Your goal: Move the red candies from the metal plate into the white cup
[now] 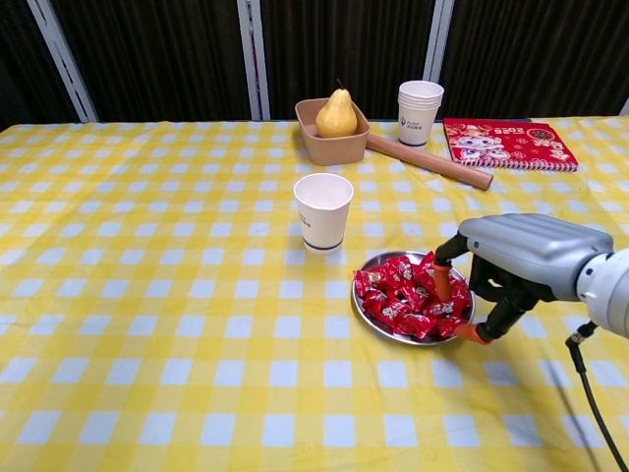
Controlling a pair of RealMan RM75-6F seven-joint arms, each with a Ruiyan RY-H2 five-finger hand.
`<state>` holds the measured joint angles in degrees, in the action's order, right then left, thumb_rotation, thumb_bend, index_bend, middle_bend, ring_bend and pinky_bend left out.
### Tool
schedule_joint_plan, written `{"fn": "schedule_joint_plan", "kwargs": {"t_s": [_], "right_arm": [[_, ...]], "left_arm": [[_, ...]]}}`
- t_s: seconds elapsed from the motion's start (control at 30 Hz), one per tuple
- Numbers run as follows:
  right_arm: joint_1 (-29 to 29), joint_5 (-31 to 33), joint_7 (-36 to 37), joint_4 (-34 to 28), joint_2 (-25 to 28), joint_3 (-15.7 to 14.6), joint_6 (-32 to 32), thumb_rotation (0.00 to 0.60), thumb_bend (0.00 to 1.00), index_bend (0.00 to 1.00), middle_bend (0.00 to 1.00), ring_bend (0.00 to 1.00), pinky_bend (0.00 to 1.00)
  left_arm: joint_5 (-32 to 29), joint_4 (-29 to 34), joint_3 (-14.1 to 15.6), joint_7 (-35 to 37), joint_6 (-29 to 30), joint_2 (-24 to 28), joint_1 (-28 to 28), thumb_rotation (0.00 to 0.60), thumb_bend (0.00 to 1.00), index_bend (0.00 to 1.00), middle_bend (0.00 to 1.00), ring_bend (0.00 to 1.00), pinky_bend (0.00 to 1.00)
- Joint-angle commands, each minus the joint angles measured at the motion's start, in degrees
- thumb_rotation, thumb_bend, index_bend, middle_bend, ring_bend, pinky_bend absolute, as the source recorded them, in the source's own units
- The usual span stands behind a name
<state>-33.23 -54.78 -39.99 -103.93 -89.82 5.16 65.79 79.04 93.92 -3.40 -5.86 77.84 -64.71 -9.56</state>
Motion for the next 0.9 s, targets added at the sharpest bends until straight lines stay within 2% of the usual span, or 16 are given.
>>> {"fn": "schedule_joint_plan", "kwargs": {"t_s": [0.03, 0.9], "right_arm": [[0.0, -0.7, 1.1, 0.7, -0.4, -0.1, 0.0, 0.600, 0.35, 0.52, 0.94, 0.97, 1.00], [0.9, -1.7, 3.6, 3.1, -1.8, -1.8, 0.3, 0.600, 0.35, 0.53, 0.94, 0.97, 1.00]], "left_arm": [[-0.1, 0.1, 0.0, 0.0, 0.0, 0.0, 0.0, 0.600, 0.00, 0.02, 0.00, 0.00, 0.00], [-0.3, 0.2, -0.1, 0.0, -0.1, 0.1, 0.0, 0.600, 0.00, 0.02, 0.00, 0.00, 0.00]]}}
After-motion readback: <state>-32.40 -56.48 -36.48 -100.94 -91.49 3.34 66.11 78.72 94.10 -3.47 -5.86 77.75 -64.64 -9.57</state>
